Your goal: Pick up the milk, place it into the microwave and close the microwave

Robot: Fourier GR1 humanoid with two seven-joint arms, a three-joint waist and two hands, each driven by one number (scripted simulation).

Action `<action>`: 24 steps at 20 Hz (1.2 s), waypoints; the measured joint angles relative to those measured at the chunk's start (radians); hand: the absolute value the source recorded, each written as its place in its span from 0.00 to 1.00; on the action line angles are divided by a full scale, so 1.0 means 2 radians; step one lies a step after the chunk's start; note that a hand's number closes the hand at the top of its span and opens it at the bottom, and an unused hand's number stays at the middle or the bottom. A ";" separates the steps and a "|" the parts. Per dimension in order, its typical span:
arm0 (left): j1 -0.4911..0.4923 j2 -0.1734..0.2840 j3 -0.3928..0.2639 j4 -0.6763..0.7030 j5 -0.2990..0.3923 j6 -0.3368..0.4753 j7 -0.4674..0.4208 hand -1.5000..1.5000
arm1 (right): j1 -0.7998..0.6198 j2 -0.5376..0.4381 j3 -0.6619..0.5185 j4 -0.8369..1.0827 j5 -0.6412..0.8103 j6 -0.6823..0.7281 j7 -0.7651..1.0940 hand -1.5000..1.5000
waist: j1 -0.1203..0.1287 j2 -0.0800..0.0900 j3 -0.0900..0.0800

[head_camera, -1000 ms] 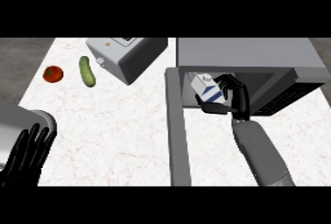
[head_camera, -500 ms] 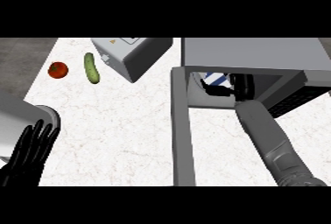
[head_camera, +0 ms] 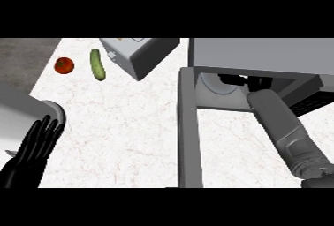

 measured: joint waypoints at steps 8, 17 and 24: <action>-0.010 0.005 -0.004 0.010 -0.020 -0.001 -0.006 0.00 | -0.028 -0.016 0.019 0.046 0.032 -0.029 0.026 0.00 | 0.014 0.006 0.000; -0.014 0.004 -0.010 0.019 -0.029 -0.007 -0.014 0.00 | -0.032 -0.009 0.014 0.048 0.029 0.023 0.005 0.00 | 0.015 0.007 0.001; -0.019 -0.011 -0.028 0.016 -0.034 -0.006 -0.017 0.00 | -0.014 0.006 -0.014 0.028 0.000 0.072 -0.050 0.00 | 0.008 0.005 0.001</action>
